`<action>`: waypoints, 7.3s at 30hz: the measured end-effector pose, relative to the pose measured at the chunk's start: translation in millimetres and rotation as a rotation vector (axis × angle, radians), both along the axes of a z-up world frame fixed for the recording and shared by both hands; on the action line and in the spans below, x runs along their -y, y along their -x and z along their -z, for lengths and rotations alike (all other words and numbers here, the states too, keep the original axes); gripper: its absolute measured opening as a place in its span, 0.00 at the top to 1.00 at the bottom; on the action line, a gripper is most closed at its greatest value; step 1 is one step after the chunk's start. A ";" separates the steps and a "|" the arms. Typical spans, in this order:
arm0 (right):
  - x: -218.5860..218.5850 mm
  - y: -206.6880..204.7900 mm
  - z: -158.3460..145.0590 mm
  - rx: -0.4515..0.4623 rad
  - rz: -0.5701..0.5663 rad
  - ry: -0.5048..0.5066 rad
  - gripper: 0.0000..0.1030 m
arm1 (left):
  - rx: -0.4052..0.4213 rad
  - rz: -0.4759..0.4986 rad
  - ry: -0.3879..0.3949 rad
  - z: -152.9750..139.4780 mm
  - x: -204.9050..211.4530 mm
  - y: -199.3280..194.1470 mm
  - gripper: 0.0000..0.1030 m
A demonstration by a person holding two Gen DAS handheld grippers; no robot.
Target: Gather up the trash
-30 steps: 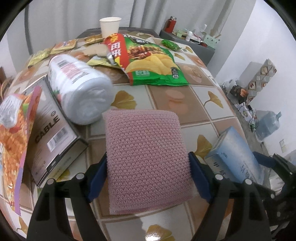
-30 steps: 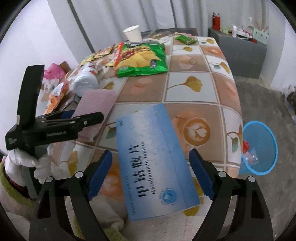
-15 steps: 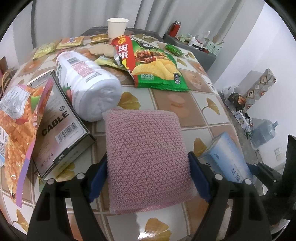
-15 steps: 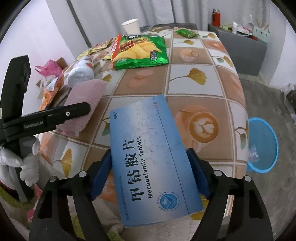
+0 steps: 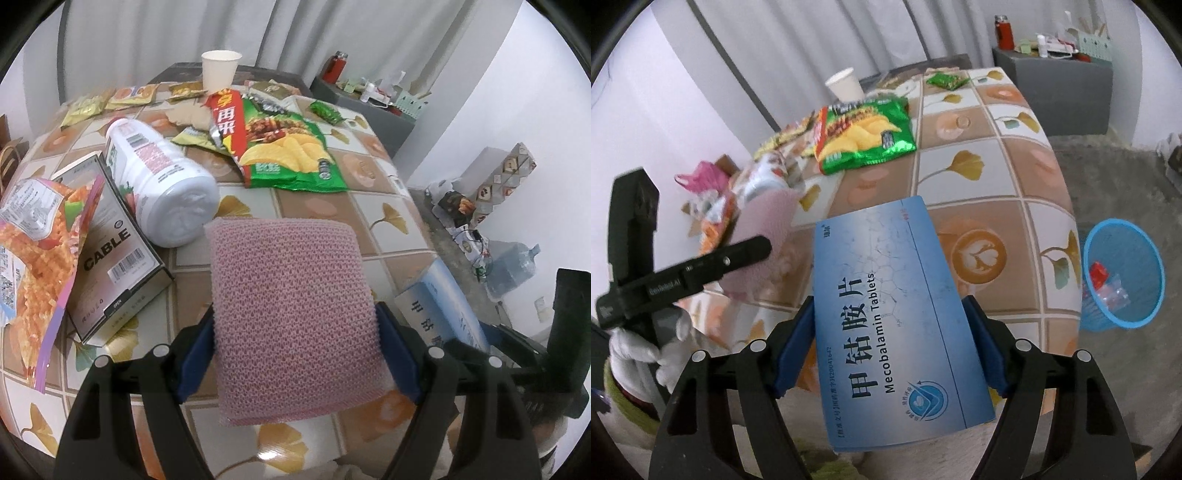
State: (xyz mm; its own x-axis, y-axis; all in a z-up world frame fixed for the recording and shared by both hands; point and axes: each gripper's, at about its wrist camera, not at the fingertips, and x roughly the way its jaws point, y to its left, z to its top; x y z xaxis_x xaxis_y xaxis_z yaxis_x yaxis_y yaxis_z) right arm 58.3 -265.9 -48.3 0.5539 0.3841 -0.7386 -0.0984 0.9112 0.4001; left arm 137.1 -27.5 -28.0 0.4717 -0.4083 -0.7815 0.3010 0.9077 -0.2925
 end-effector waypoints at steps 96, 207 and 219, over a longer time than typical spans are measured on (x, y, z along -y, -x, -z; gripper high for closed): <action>124.3 77.5 -44.5 0.416 0.308 0.056 0.07 | 0.283 0.127 0.146 -59.2 46.1 97.6 0.14; -56.9 -215.5 6.8 0.037 -0.009 0.143 0.71 | -0.317 -0.053 -0.194 18.4 -41.8 -280.2 0.68; -28.5 -194.1 -6.2 0.058 0.042 0.116 0.71 | -0.265 -0.062 -0.140 -1.5 -45.3 -264.9 0.94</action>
